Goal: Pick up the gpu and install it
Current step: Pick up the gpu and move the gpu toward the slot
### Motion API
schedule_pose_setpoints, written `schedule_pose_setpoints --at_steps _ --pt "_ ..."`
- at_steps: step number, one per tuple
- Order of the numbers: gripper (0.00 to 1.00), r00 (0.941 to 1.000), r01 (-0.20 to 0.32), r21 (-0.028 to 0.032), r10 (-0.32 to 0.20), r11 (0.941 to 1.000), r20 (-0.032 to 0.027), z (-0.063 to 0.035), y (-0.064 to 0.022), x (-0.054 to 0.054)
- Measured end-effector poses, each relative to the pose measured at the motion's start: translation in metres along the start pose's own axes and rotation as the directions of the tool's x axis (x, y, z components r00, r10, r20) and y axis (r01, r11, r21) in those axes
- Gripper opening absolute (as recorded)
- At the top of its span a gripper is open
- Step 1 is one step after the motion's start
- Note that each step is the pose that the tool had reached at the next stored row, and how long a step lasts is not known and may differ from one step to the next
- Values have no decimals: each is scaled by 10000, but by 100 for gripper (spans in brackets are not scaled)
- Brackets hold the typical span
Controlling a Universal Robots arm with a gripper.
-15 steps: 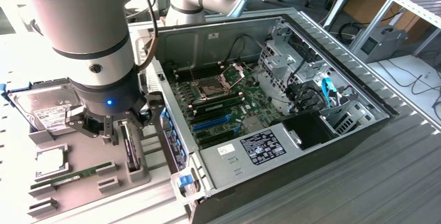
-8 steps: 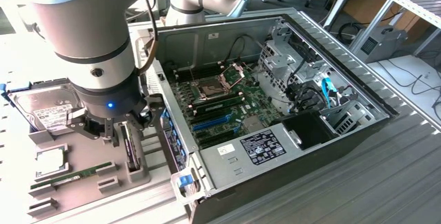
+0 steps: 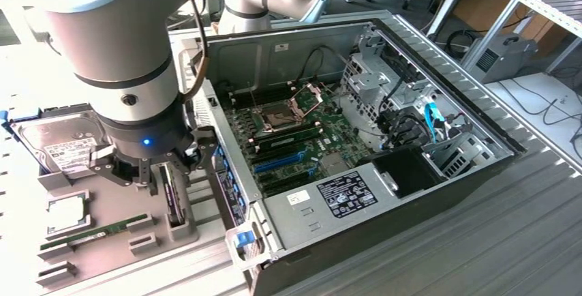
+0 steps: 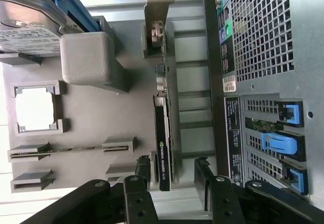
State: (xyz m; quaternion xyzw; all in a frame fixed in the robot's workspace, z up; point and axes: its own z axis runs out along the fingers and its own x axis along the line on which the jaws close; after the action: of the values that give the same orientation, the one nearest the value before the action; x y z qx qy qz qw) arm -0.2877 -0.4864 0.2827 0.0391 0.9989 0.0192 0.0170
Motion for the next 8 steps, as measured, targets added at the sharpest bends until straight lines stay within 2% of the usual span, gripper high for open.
schedule_pose_setpoints --at_steps 8 --pt "48 10000 1 0 -1 10000 0 47 -2 1"
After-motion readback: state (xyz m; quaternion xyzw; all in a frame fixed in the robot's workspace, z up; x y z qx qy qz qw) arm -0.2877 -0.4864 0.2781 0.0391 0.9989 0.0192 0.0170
